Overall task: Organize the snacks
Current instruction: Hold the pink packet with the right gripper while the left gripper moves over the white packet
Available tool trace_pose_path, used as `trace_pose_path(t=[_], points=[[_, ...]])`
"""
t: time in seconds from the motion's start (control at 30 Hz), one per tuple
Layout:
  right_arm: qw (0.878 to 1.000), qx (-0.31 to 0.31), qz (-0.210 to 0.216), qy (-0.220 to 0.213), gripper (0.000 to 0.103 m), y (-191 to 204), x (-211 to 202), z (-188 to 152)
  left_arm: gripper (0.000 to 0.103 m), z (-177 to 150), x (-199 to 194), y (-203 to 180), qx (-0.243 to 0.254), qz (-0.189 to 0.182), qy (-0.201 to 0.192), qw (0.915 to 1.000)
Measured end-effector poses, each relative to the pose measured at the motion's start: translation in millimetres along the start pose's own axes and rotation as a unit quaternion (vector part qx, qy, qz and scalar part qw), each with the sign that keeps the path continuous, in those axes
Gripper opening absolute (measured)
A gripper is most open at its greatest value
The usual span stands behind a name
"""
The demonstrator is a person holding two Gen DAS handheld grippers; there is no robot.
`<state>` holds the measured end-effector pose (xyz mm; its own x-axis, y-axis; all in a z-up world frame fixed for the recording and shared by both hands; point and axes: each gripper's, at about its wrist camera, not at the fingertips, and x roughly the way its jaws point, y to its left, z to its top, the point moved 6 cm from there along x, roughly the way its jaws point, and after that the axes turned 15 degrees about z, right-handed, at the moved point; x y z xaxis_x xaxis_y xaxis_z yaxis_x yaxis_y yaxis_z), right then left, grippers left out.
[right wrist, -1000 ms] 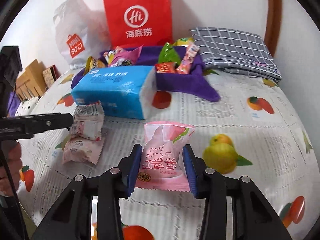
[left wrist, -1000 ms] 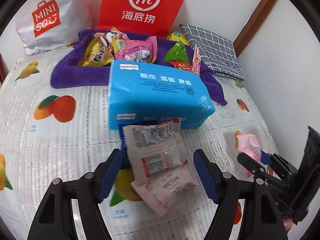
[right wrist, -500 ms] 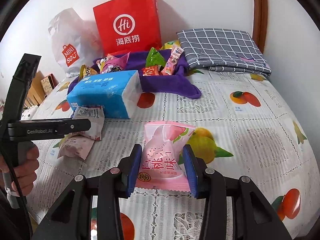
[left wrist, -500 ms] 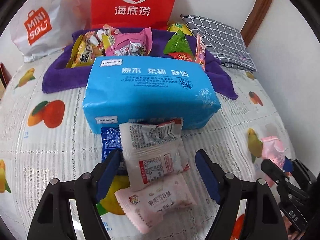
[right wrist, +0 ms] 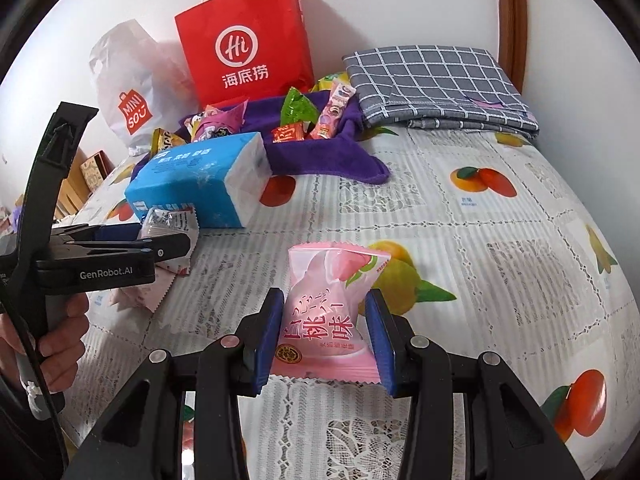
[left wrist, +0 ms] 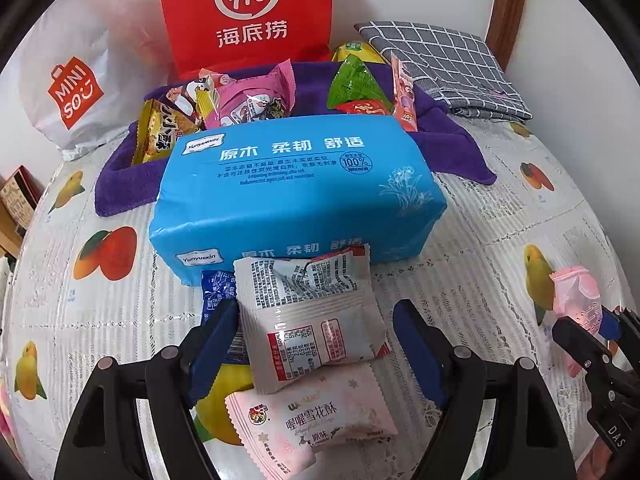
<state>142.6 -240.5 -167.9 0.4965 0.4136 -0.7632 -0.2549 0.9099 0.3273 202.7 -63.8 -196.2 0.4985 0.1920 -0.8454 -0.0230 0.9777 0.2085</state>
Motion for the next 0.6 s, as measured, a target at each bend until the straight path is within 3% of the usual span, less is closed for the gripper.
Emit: trace_pose_path(t=[0.6], points=[[1.0, 0.002, 0.0, 0.001, 0.042, -1.0, 0.0, -1.0, 0.078, -0.1, 0.3, -1.1, 0.003, 0.001, -0.003, 1.0]])
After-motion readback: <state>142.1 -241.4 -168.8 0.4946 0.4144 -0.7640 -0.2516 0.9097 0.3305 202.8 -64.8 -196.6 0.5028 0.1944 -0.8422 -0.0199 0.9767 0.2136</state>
